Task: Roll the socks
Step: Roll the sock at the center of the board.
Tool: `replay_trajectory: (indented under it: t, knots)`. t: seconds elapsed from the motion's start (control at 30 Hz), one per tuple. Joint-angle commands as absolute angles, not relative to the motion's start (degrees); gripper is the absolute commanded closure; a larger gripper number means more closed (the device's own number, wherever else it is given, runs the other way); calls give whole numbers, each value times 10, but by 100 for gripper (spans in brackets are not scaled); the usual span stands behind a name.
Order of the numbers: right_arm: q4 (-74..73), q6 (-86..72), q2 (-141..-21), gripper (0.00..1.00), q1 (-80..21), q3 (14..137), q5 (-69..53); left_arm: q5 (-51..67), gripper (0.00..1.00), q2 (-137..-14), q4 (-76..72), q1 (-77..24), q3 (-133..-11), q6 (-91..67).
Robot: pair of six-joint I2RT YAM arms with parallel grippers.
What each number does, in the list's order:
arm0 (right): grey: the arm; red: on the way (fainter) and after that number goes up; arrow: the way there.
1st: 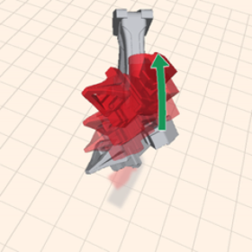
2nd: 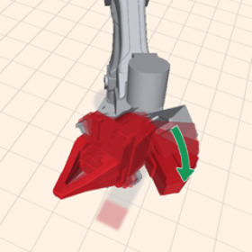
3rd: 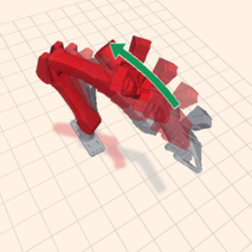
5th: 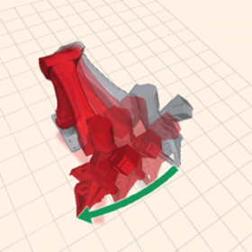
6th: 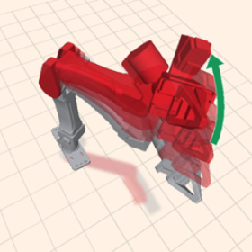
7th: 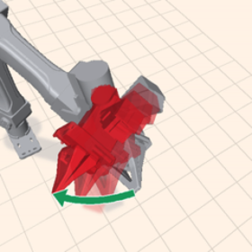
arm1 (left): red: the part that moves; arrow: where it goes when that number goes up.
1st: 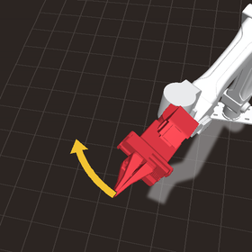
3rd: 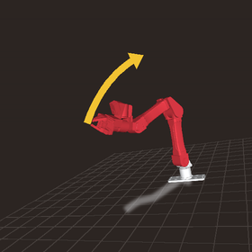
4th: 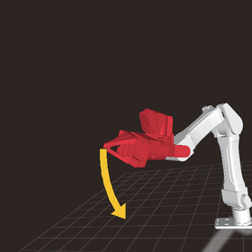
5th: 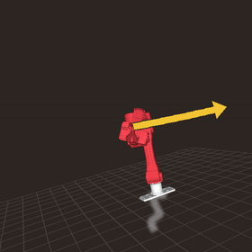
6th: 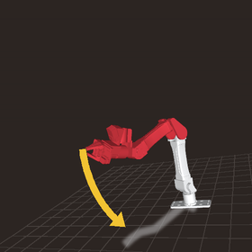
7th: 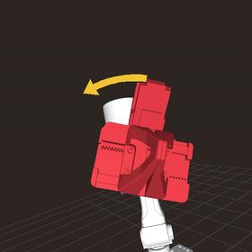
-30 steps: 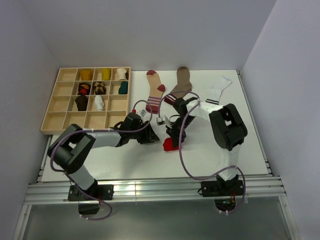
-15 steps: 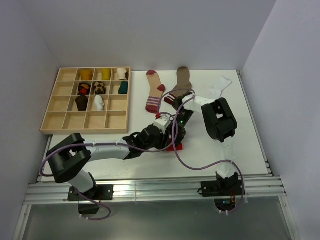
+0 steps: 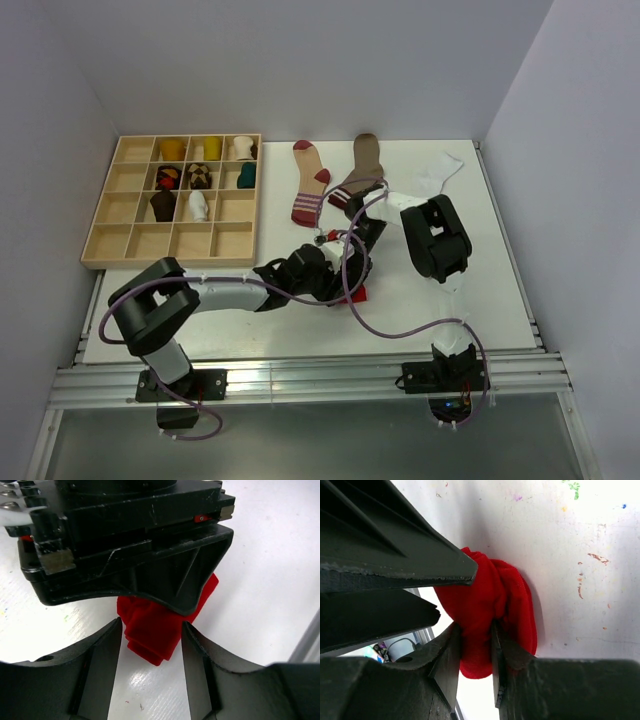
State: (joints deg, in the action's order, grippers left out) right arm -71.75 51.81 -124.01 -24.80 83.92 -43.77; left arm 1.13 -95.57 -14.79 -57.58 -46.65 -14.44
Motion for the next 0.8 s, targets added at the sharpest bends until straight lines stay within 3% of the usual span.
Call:
replay_trajectory:
  t: [0.0,0.27,0.33,0.57,0.77]
  knots:
    - [-675,523,-1266,74,-242,847,-361,109,44,-963,-159,-554,-490,-139]
    - [-662,510,-1260,74,-242,841,-358,123,50,-1035,-126,-548,-534,-156]
    - [-650,501,-1257,74,-242,838,-358,133,55,-1050,-120,-545,-540,-163]
    - [-584,449,-1210,62,-238,811,-363,147,98,-1078,-105,-532,-541,-190]
    - [-519,415,-1131,48,-201,775,-399,152,100,-1100,-77,-529,-548,-194]
